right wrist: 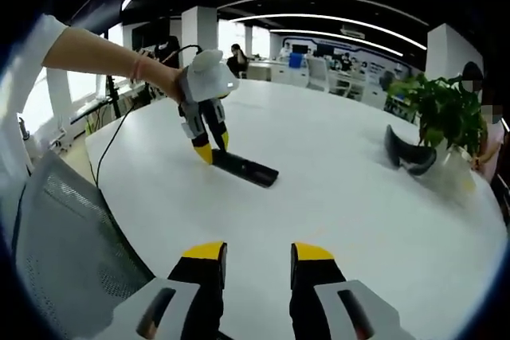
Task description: Press the specified remote control buttons in sequence, fully releasing each button before pressing the next.
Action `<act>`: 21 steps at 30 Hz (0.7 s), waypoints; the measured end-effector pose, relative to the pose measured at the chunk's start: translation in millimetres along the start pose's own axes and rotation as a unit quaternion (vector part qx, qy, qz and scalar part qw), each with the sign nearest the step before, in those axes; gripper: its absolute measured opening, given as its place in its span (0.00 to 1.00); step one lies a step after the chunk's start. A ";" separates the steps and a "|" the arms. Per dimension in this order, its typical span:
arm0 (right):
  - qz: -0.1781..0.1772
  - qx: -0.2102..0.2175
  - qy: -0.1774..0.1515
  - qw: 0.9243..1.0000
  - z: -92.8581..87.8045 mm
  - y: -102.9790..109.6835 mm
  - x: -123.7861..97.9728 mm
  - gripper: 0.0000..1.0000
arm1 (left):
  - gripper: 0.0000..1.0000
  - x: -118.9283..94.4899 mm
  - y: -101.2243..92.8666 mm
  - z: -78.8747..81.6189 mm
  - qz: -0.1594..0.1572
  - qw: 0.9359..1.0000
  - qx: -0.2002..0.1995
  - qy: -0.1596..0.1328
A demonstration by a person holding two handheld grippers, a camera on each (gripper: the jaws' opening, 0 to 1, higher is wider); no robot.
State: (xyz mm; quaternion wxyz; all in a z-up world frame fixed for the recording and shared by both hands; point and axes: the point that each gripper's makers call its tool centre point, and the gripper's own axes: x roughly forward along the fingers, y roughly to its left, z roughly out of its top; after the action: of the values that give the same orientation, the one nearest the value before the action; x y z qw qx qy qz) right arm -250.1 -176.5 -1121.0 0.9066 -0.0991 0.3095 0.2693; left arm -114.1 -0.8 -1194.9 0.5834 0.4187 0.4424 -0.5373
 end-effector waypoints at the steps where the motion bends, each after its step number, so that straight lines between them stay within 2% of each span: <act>1: 0.001 -0.003 0.003 1.000 -0.6 0.5 0.3 0.29 | 0.23 0.3 -2.2 -0.1 0.001 1.000 0.004 0.002; 6: 0.002 -0.009 0.007 1.000 -1.6 1.6 0.8 0.29 | 0.23 0.1 -15.5 -1.7 -0.001 1.000 0.020 0.010; 12: -0.003 -0.008 0.009 1.000 -2.6 0.0 0.1 0.28 | 0.23 -0.9 -24.1 -3.9 0.002 1.000 -0.001 -0.003; 21: 0.004 -0.015 0.018 1.000 -5.0 2.5 1.4 0.27 | 0.23 -1.9 -41.9 -5.9 0.004 1.000 -0.008 -0.015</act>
State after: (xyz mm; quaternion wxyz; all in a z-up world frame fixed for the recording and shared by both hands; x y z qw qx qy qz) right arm -253.1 -175.5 -1125.9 0.8985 -0.1159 0.3217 0.2753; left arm -156.4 2.4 -1195.1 0.5950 0.4080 0.4361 -0.5378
